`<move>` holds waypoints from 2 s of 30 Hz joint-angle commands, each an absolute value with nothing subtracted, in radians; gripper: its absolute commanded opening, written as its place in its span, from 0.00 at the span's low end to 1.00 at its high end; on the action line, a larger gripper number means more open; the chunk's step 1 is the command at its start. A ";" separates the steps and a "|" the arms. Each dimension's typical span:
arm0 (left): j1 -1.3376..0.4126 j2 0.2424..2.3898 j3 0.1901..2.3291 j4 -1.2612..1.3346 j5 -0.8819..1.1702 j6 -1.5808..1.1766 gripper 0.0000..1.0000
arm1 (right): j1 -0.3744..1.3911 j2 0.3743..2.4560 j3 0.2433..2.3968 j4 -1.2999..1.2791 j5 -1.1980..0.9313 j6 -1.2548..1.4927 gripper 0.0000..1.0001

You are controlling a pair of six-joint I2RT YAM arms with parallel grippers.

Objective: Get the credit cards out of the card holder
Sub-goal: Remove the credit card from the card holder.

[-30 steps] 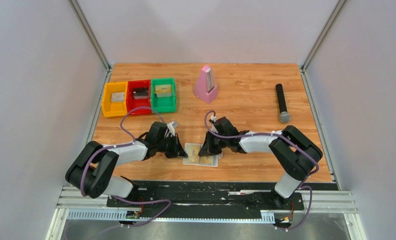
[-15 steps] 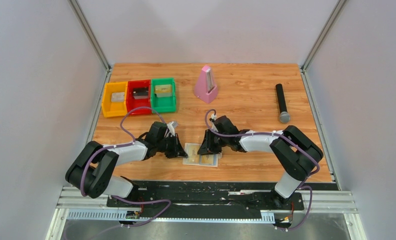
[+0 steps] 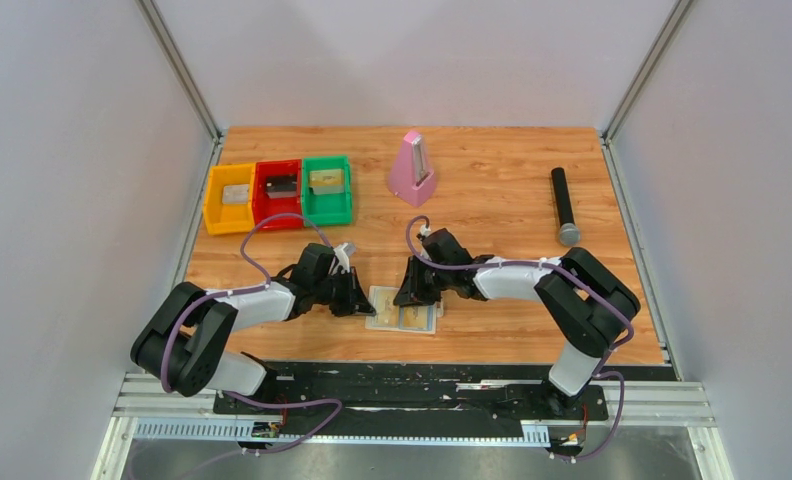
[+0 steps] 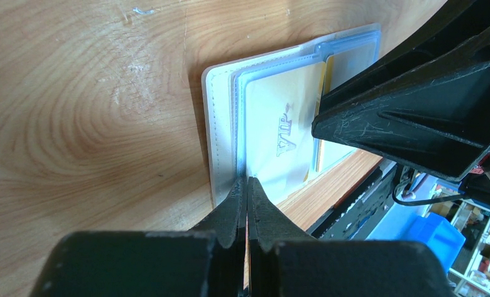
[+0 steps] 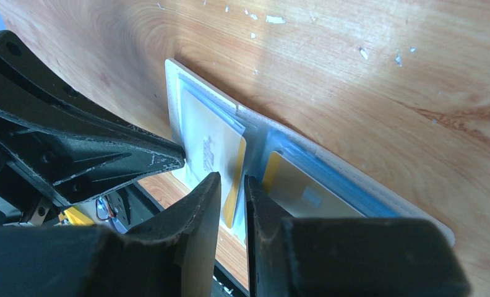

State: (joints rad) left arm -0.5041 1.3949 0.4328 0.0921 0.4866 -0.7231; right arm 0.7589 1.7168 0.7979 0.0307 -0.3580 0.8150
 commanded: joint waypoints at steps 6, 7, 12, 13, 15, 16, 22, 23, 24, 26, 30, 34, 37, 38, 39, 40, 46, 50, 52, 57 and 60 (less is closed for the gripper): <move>-0.503 1.414 0.439 0.048 0.432 -0.679 0.01 | 0.769 1.732 0.842 -0.032 -0.309 0.817 0.24; -0.503 1.414 0.439 0.048 0.431 -0.679 0.01 | 0.768 1.731 0.840 -0.026 -0.313 0.817 0.23; -0.503 1.414 0.435 0.051 0.433 -0.682 0.01 | 0.767 1.742 0.821 0.029 -0.347 0.835 0.23; -0.503 1.413 0.434 0.053 0.433 -0.682 0.01 | 0.767 1.744 0.819 0.037 -0.348 0.840 0.23; -0.503 1.412 0.431 0.056 0.435 -0.685 0.01 | 0.766 1.748 0.813 0.047 -0.353 0.846 0.23; -0.503 1.411 0.429 0.055 0.435 -0.685 0.01 | 0.767 1.749 0.812 0.052 -0.355 0.849 0.23; -0.503 1.411 0.426 0.059 0.433 -0.689 0.01 | 0.765 1.740 0.801 0.059 -0.353 0.854 0.15; -0.503 1.412 0.426 0.058 0.431 -0.689 0.01 | 0.763 1.733 0.795 0.062 -0.353 0.850 0.12; -0.503 1.413 0.427 0.056 0.426 -0.689 0.01 | 0.757 1.725 0.787 0.064 -0.357 0.847 0.09; -0.503 1.420 0.431 0.044 0.415 -0.685 0.01 | 0.744 1.707 0.765 0.077 -0.373 0.833 0.05; -0.503 1.425 0.431 0.033 0.405 -0.674 0.00 | 0.718 1.681 0.734 0.121 -0.455 0.787 0.00; -0.503 1.434 0.431 0.045 0.411 -0.681 0.00 | 0.712 1.700 0.747 0.133 -0.509 0.769 0.08; -0.503 1.438 0.432 0.050 0.415 -0.686 0.00 | 0.711 1.719 0.745 0.160 -0.534 0.777 0.06; -0.503 1.439 0.433 0.047 0.414 -0.685 0.00 | 0.710 1.724 0.742 0.174 -0.540 0.783 0.05; -0.502 1.440 0.434 0.045 0.411 -0.684 0.00 | 0.710 1.726 0.737 0.185 -0.543 0.790 0.05; -0.503 1.440 0.434 0.040 0.410 -0.682 0.00 | 0.709 1.727 0.732 0.196 -0.547 0.793 0.06; -0.503 1.443 0.433 0.037 0.405 -0.683 0.00 | 0.700 1.727 0.718 0.209 -0.564 0.790 0.00; -0.503 1.450 0.434 0.037 0.401 -0.683 0.00 | 0.688 1.722 0.718 0.184 -0.570 0.752 0.03; -0.503 1.452 0.433 0.038 0.402 -0.683 0.00 | 0.685 1.724 0.729 0.158 -0.567 0.735 0.12; -0.503 1.451 0.433 0.039 0.402 -0.686 0.00 | 0.685 1.727 0.715 0.194 -0.594 0.738 0.00; -0.503 1.453 0.433 0.038 0.399 -0.687 0.00 | 0.684 1.727 0.714 0.197 -0.600 0.736 0.00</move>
